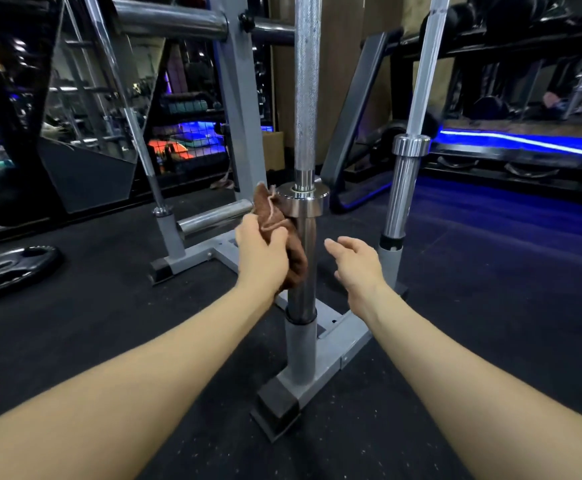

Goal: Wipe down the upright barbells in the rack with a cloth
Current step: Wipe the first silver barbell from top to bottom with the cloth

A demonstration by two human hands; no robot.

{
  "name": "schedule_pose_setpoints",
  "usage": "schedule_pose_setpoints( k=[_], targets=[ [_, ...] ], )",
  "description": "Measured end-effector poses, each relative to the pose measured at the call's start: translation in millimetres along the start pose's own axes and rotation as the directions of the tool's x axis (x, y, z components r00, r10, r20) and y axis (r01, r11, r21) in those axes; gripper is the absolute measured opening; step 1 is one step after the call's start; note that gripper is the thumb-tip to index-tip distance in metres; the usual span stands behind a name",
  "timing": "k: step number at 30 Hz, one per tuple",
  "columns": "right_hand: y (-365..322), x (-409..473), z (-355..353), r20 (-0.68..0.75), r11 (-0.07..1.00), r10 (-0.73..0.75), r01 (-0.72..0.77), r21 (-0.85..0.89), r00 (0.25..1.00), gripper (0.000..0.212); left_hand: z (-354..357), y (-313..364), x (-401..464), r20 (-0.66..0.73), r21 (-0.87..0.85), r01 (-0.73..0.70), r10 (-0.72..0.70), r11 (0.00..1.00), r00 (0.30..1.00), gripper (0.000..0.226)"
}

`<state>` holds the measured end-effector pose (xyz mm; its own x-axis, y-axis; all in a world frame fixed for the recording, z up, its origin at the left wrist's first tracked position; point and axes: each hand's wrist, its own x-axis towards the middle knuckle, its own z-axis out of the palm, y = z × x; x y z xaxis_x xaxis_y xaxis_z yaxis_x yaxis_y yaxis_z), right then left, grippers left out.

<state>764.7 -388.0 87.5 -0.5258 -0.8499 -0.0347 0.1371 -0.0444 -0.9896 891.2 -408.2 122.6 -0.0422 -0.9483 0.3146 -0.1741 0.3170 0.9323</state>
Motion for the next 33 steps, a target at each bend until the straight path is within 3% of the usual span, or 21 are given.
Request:
schedule_pose_setpoints(
  k=[4,7,10,13,18,20,23,26,30,33],
  targets=[
    [-7.2,4.7,2.9,0.006,1.000,-0.010,0.010,0.028,1.000,0.040,22.7,-6.3,-7.4,0.003,-0.148,0.076,-0.077,0.986,0.997,0.037],
    [-14.9,10.9,3.7,0.039,0.999,-0.035,0.034,0.042,0.999,0.037,18.8,-15.8,-2.8,0.101,-0.178,0.030,-0.012,0.984,0.995,0.057],
    [-33.8,17.8,8.0,0.092,0.993,-0.112,0.107,0.055,0.989,0.036,18.1,-14.9,3.5,0.078,-0.017,-0.078,0.079,0.997,0.994,0.053],
    [-52.4,24.0,11.8,0.161,0.980,-0.196,0.188,0.064,0.967,0.020,22.9,-13.8,7.0,0.010,-0.028,-0.048,0.049,0.998,0.999,0.056],
    [-46.4,28.7,12.7,0.209,0.968,-0.250,0.243,0.061,0.945,0.028,35.9,-16.3,-0.9,-0.129,0.148,-0.058,0.078,0.987,0.989,0.026],
    [-40.8,26.7,13.5,0.207,0.966,-0.258,0.248,0.073,0.944,0.024,35.9,-19.8,0.1,-0.113,0.208,-0.034,0.059,0.978,0.992,0.025],
    [-39.0,20.1,14.9,0.187,0.970,-0.240,0.229,0.080,0.953,0.042,32.3,-29.7,-5.8,-0.081,0.312,0.024,0.002,0.950,0.997,0.023],
    [-39.6,19.4,13.3,0.193,0.966,-0.260,0.253,0.057,0.946,0.041,35.8,-18.2,-2.9,-0.104,0.262,-0.005,0.033,0.965,0.994,0.025],
    [-37.0,20.7,8.8,0.198,0.968,-0.250,0.243,0.057,0.948,0.027,39.5,-5.7,3.1,-0.105,0.326,-0.047,0.086,0.944,0.991,0.024],
    [-27.4,18.4,7.3,0.189,0.983,-0.186,0.182,0.040,0.964,0.027,41.4,-28.1,-8.2,-0.086,0.357,0.016,0.016,0.934,0.996,0.022]
  ],
)
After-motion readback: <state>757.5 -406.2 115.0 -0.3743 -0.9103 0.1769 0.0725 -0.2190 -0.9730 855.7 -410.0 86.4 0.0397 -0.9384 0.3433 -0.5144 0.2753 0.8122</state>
